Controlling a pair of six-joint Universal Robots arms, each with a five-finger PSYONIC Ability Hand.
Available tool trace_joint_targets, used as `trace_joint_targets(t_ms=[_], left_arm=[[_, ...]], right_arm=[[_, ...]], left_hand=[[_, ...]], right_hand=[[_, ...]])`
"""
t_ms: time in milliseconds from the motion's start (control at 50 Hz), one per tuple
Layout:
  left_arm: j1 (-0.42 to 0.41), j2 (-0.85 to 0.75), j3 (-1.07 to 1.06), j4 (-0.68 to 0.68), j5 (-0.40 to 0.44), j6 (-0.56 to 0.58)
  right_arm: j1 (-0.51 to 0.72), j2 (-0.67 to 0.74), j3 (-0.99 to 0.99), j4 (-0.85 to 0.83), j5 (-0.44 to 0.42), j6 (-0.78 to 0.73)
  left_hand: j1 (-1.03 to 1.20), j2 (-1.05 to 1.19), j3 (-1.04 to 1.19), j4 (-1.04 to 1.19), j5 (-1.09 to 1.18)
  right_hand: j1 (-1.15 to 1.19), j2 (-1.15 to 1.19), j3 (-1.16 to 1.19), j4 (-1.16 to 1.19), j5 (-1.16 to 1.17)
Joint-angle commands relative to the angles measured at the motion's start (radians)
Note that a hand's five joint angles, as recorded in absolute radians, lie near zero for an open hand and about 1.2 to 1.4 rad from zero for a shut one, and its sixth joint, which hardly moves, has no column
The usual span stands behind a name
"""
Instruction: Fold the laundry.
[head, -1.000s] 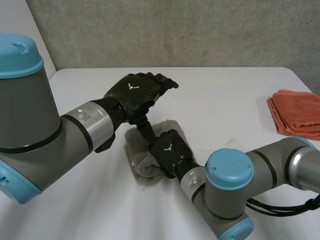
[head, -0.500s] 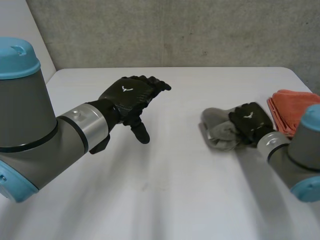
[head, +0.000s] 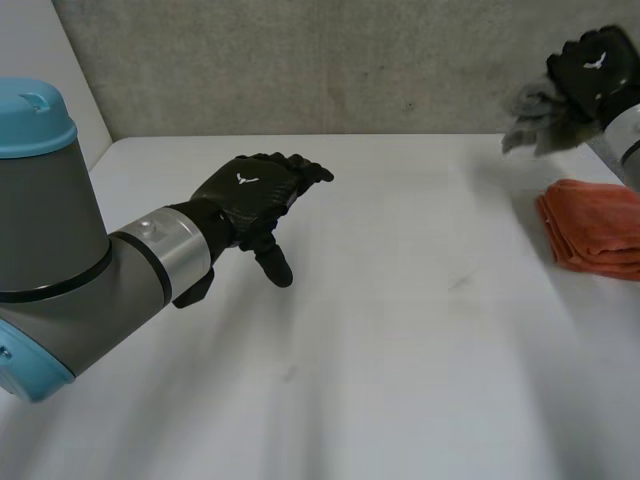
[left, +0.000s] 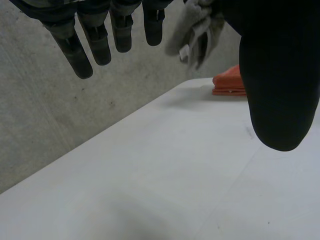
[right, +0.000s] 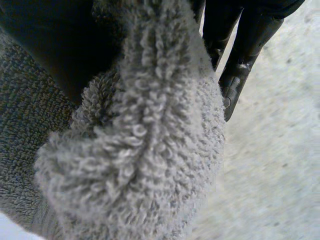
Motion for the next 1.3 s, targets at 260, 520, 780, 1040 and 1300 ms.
trace_joint_targets(t_ms=[260, 520, 780, 1040, 1300], left_arm=[[0.001, -0.018, -0.013, 0.011, 0.003, -0.031], [0.000, -0.032, -0.001, 0.018, 0.001, -0.029], [-0.008, -0.028, 0.013, 0.018, 0.000, -0.029], [0.018, 0.074, 0.010, 0.034, -0.055, -0.069], [0.179, 0.152, -0.057, 0.081, -0.276, -0.155]], right_arm=[[-0.276, 0.129, 0.094, -0.012, -0.238, -0.034], [-0.399, 0.046, 0.343, 0.025, -0.313, -0.177], [-0.406, -0.230, 0.378, 0.122, -0.148, -0.124], [-0.109, -0.496, 0.398, 0.126, 0.164, 0.190], [0.239, -0.652, 0.642, 0.119, 0.274, 0.475]], left_hand=[[0.016, -0.005, -0.025, -0.021, -0.037], [0.016, -0.005, -0.025, -0.021, -0.037], [0.016, -0.005, -0.025, -0.021, -0.037], [0.011, -0.011, -0.031, -0.027, -0.043], [0.010, -0.012, -0.032, -0.027, -0.044]], right_hand=[[0.499, 0.249, 0.256, 0.218, 0.307], [-0.464, -0.713, -0.707, -0.744, -0.656], [-0.723, -0.973, -0.966, -1.003, -0.915], [-0.723, -0.973, -0.966, -1.003, -0.915], [-0.723, -0.973, -0.966, -1.003, -0.915]])
